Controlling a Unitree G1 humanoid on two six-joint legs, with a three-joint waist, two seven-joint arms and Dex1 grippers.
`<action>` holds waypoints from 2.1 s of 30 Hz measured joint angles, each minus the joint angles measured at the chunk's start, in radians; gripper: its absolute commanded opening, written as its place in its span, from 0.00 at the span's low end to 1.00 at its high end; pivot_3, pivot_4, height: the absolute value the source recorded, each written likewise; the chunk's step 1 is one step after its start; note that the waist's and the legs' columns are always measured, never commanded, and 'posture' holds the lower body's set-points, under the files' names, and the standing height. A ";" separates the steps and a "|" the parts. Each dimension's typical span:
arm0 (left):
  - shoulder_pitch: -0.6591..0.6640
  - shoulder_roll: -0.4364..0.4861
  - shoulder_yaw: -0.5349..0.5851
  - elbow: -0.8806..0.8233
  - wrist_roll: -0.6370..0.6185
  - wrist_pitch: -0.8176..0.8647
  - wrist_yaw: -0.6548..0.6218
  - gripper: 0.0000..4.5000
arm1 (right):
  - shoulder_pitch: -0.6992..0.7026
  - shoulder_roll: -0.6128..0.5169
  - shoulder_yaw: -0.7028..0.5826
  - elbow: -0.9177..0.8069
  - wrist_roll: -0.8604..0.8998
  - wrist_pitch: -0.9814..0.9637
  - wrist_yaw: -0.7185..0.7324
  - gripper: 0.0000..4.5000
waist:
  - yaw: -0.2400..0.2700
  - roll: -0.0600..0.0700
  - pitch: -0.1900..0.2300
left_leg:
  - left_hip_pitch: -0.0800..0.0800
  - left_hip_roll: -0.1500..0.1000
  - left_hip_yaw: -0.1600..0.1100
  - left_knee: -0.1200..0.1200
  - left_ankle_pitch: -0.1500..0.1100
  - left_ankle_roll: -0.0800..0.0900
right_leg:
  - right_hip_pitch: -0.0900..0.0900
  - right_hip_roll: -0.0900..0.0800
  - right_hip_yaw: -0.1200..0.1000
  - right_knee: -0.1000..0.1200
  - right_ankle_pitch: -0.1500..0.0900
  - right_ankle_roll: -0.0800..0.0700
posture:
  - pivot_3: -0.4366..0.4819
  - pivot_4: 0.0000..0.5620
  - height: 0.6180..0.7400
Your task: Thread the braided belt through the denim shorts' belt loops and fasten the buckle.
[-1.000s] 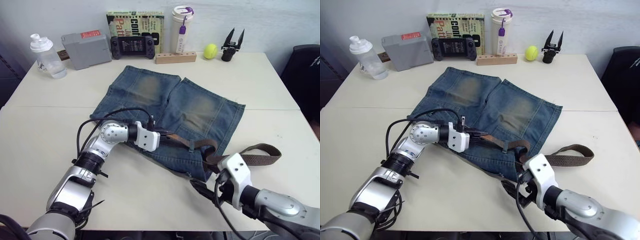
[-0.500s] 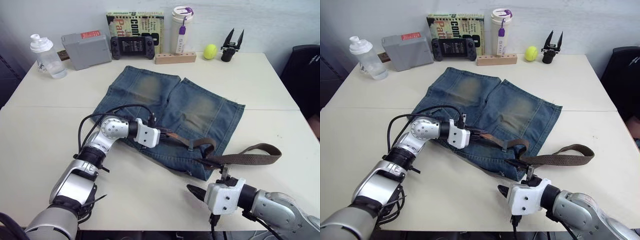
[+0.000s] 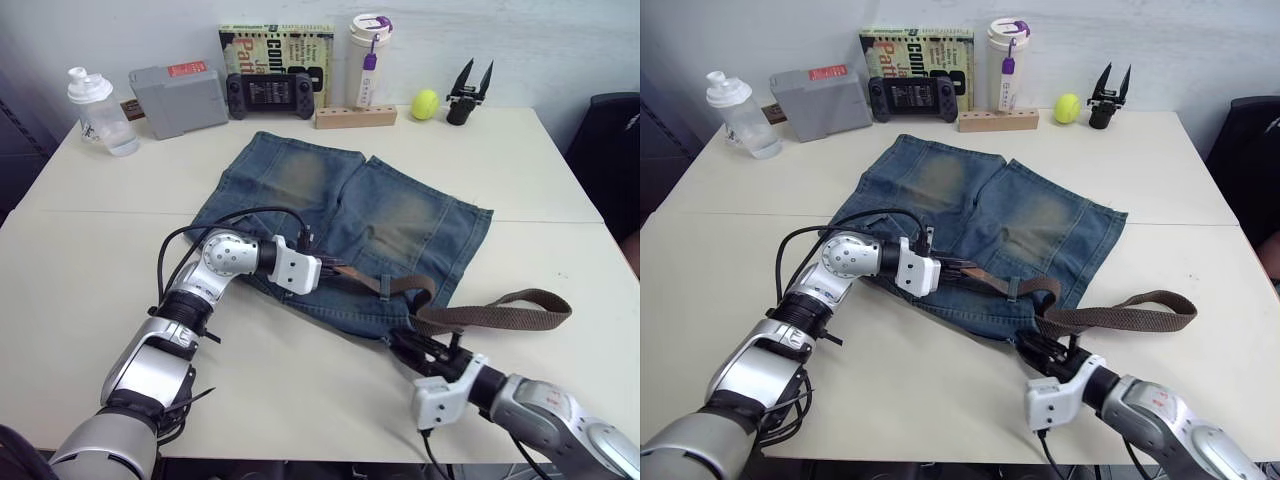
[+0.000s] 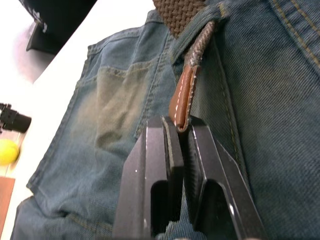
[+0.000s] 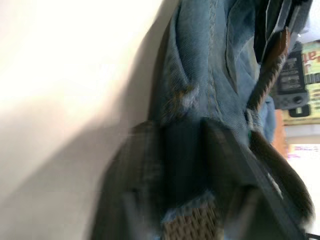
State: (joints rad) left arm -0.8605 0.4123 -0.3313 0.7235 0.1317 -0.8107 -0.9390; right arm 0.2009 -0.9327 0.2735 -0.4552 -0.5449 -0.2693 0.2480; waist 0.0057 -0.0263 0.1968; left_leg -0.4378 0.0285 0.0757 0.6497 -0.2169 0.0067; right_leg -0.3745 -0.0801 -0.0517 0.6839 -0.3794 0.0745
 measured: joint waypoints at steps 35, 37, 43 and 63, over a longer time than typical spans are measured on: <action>-0.016 -0.191 -0.015 -0.051 0.103 0.209 0.217 0.00 | 0.191 -0.155 -0.568 0.228 0.692 -0.164 0.162 0.98 | 0.013 0.001 0.000 | 0.001 0.000 0.002 0.002 -0.001 0.000 | -0.001 0.000 0.003 0.003 -0.001 0.001 | 0.48 0.27 0.61; -0.016 -0.194 -0.015 -0.051 0.107 0.214 0.220 0.00 | 0.217 -0.126 -0.587 0.087 0.895 0.031 0.173 0.98 | 0.014 0.001 0.000 | 0.000 0.001 0.001 0.003 -0.001 0.000 | 0.000 0.000 0.004 0.003 -0.001 0.001 | 0.48 0.27 0.61; -0.016 -0.213 -0.023 -0.051 0.112 0.215 0.237 0.00 | 0.229 0.002 -0.501 -0.249 1.865 0.502 -0.149 0.98 | 0.015 0.001 0.000 | -0.003 0.001 -0.006 0.006 -0.002 0.001 | 0.003 0.000 0.003 0.002 -0.001 0.000 | 0.48 0.27 0.61; 0.012 -0.213 -0.025 -0.138 0.110 0.274 0.227 0.00 | -0.157 0.534 -0.357 -0.116 2.473 0.552 -0.687 0.98 | 0.007 0.001 0.000 | -0.004 0.001 -0.005 0.009 -0.003 0.003 | 0.001 0.000 0.003 0.004 -0.001 0.000 | 0.48 0.27 0.61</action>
State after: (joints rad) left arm -0.8482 0.1992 -0.3563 0.5858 0.2414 -0.5362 -0.7121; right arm 0.0436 -0.3990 -0.0834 -0.5712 1.9284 0.2830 -0.4391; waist 0.0131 -0.0251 0.1963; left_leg -0.4417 0.0292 0.0704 0.6583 -0.2199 0.0093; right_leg -0.3735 -0.0802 -0.0490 0.6880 -0.3808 0.0744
